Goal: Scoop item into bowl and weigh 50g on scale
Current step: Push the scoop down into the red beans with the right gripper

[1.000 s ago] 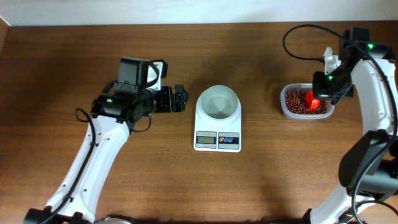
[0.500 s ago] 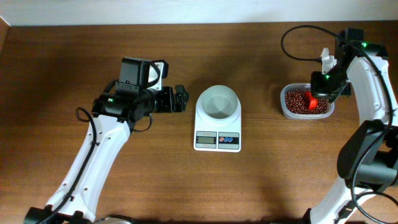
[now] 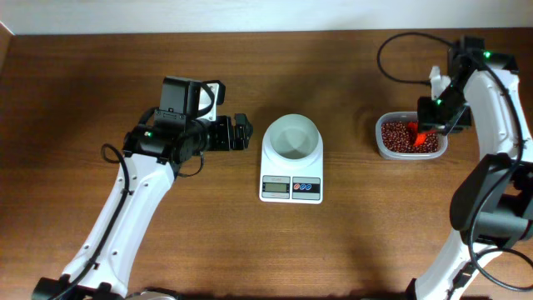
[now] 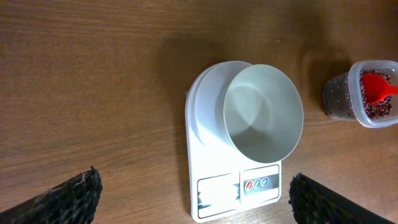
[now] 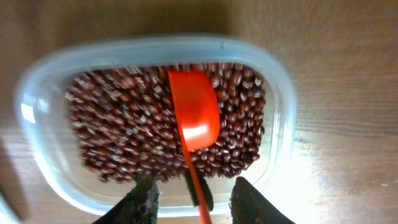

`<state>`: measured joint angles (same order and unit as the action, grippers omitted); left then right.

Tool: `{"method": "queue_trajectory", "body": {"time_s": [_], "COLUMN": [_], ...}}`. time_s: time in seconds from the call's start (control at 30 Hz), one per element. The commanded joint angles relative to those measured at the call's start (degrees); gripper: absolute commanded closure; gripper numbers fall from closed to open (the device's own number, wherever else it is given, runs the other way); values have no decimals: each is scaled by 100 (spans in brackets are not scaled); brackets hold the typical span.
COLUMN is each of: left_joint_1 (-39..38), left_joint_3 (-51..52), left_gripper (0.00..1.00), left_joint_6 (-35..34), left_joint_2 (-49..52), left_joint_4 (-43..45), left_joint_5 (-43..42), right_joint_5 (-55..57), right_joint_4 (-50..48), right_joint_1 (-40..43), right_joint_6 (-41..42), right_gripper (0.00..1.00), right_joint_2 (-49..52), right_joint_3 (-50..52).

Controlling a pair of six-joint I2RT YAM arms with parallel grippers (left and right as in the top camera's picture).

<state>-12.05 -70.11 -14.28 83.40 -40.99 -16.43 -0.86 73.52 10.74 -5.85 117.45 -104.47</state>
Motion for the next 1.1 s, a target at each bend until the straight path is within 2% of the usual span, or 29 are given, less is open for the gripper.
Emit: {"method": "queue_trajectory", "body": {"time_s": [0.0, 0.13, 0.17, 0.2, 0.23, 0.27, 0.4, 0.53, 0.7, 0.97, 1.07], "left_joint_1": [-28, -28, -28, -28, -28, -28, -28, -28, -28, -28, -28], "left_joint_3": [-44, -44, -44, -44, -44, -44, -44, -44, -44, -44, -42], "left_gripper": [1, 1, 1, 1, 1, 1, 1, 1, 1, 1, 1], "left_joint_6": [111, 111, 111, 111, 111, 111, 114, 116, 116, 116, 114], "left_joint_2": [50, 50, 50, 50, 50, 50, 50, 50, 50, 133, 219], "left_joint_4": [-7, -11, -9, -7, -7, -11, -50, -114, -98, -92, -90], "left_joint_5": [37, 35, 37, 37, 37, 37, 39, 197, 278, 297, 295], "right_joint_5": [-367, -363, -332, -164, 212, 494, 90, -363, -560, -450, -474], "right_joint_4": [111, 201, 249, 269, 260, 275, 481, 514, 466, -1296, -1751], "right_joint_1": [26, 26, 26, 33, 59, 101, 297, 629, 542, 289, 275], "right_joint_6": [28, 26, 28, 63, 330, 586, 527, 487, 264, 155, 155], "right_gripper": [56, 55, 49, 37, 36, 36, 39, 47, 48, 48, 50], "right_joint_2": [35, 35, 35, 35, 35, 35, -109, -793, -920, -918, -914], "right_joint_3": [-260, -258, -258, -258, -260, -264, -424, -446, -35, 1733, 1956]}}
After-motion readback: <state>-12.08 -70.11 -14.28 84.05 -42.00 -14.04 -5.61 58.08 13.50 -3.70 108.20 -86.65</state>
